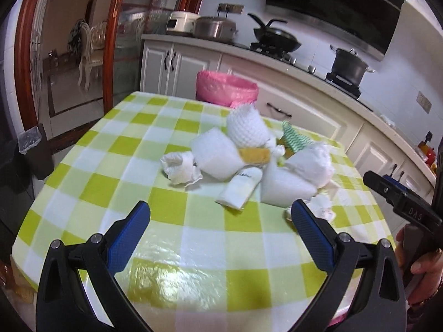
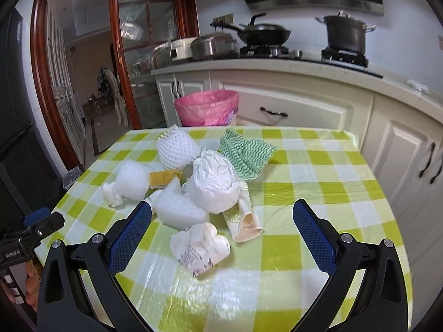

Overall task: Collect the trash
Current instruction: 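Grasp the white plastic bag with the right tool while the left tool grasps the white foam sheet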

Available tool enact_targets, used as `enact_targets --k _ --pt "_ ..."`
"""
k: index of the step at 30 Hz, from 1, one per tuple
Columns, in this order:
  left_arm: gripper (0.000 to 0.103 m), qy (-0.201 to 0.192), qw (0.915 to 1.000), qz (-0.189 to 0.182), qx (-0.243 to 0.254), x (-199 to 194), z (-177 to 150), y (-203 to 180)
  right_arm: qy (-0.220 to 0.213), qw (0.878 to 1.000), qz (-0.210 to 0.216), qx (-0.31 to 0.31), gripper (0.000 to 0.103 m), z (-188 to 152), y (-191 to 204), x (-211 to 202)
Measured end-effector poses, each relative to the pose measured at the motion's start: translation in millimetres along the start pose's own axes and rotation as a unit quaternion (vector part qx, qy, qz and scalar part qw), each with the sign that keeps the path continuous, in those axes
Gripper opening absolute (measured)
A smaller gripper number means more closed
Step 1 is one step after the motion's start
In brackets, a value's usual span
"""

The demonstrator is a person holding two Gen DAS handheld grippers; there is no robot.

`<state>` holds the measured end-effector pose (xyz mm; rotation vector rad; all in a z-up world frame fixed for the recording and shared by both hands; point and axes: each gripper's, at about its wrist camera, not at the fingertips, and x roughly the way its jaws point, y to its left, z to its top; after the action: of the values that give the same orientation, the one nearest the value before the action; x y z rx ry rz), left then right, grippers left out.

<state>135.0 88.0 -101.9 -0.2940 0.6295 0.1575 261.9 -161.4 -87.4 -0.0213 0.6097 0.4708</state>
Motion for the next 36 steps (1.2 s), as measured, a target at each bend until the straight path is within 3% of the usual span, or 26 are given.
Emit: enact_targets --k 11,16,20,23,28,32,33,36 --pt "0.098 0.034 0.9987 0.037 0.011 68 28 19 0.035 0.999 0.027 -0.003 0.092 26 5 81" --pt "0.098 0.048 0.9979 0.042 0.011 92 37 30 0.06 0.997 0.037 -0.002 0.079 23 4 105" --pt "0.098 0.052 0.9981 0.033 0.008 104 45 31 0.078 0.996 0.041 0.006 0.061 11 -2 113" --pt "0.098 0.044 0.9984 0.015 0.033 113 58 21 0.063 0.997 0.047 0.004 0.049 9 -4 107" --pt "0.098 0.03 0.9897 -0.022 0.138 138 78 -2 0.052 0.998 0.044 0.014 0.048 14 -9 95" --pt "0.097 0.05 0.9823 -0.049 0.174 157 78 -2 0.04 0.998 0.047 0.029 0.048 18 -15 82" --pt "0.095 0.052 0.9816 -0.053 0.176 159 78 -2 0.036 0.998 0.047 0.029 0.048 19 -15 78" --pt "0.072 0.052 0.9815 -0.056 0.175 161 74 -2 0.021 0.998 0.046 0.03 0.048 22 -14 69"
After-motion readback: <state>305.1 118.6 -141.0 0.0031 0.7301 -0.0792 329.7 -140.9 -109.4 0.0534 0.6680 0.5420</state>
